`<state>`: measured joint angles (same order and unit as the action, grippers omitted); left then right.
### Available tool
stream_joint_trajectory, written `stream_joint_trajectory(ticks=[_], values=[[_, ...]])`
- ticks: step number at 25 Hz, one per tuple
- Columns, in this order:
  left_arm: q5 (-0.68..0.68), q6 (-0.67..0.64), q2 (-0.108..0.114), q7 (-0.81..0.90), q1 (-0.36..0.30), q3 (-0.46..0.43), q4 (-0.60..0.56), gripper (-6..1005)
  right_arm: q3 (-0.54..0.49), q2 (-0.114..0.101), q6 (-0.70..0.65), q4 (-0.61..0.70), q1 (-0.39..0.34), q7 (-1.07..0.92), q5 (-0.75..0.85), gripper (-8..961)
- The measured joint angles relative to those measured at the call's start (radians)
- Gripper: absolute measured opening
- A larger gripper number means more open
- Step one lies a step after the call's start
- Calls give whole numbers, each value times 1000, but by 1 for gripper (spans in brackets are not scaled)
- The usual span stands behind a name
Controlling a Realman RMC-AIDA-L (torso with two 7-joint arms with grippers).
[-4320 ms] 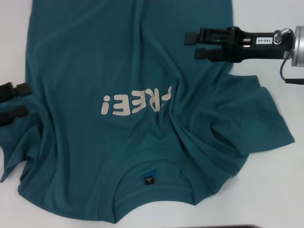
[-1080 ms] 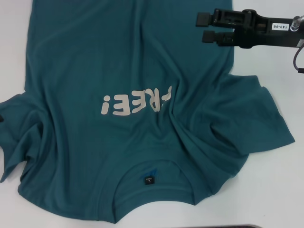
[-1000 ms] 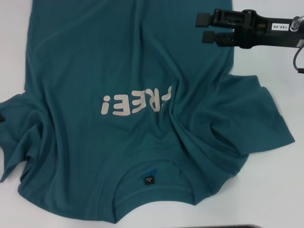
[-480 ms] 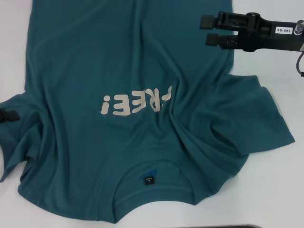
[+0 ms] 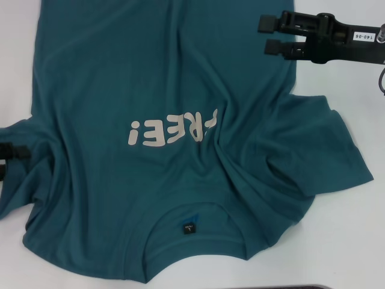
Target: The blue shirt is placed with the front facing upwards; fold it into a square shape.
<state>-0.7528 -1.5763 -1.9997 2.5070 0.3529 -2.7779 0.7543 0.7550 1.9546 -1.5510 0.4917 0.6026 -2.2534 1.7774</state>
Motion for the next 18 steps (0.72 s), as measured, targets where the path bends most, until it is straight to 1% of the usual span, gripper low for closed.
stream_joint_trajectory(ticks=[1,11,15,16,18], values=[[0,0,1,0,0,0,0,583,-2,0,0,0,-1,0,0,915],[5,-5,5,-1,0,0,2,117,-5,0,0,1,-1,-4,-1,914],[5,-23,10,-2,0,-9,19,65,-5,-1,0,1,-1,-5,-2,914],[5,-30,16,-1,0,-11,25,52,-5,-2,0,1,-1,-5,-2,914],[9,-38,36,5,1,-8,34,26,-5,-2,0,1,-1,-5,-2,914]])
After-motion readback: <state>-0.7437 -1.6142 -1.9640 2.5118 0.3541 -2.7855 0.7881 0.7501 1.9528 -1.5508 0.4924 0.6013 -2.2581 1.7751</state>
